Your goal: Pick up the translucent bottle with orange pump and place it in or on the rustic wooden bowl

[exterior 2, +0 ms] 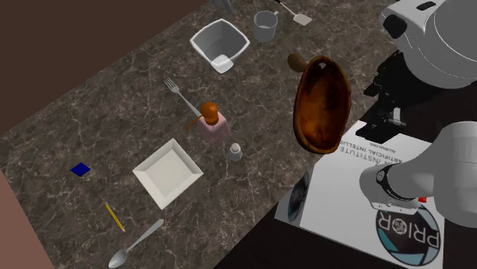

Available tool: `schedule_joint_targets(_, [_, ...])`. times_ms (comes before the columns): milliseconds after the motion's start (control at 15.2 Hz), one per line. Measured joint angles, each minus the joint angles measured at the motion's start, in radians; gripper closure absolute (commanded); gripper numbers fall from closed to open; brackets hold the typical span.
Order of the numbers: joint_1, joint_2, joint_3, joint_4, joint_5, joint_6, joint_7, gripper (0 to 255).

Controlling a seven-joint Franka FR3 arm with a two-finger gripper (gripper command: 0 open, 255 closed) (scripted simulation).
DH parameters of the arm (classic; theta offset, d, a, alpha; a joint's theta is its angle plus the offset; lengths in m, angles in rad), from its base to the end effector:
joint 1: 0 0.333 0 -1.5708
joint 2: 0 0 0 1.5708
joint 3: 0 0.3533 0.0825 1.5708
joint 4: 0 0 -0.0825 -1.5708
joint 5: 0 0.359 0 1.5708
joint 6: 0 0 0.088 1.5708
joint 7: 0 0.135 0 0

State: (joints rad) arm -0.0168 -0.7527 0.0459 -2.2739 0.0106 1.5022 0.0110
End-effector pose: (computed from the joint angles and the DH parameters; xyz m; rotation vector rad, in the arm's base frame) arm 0.2585 0.0145 0.6105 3.1204 0.0094 -0.0300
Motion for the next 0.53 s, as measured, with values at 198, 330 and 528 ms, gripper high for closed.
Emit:
schedule_joint_targets(198, [0.001,0.037,-0.004,0.003,0.002,0.035,-0.007,0])
schedule_joint_targets(330, [0.002,0.086,-0.009,0.007,0.006,0.081,-0.017,0])
schedule_joint_targets(528, [0.004,0.178,-0.019,0.021,0.013,0.162,-0.036,0])
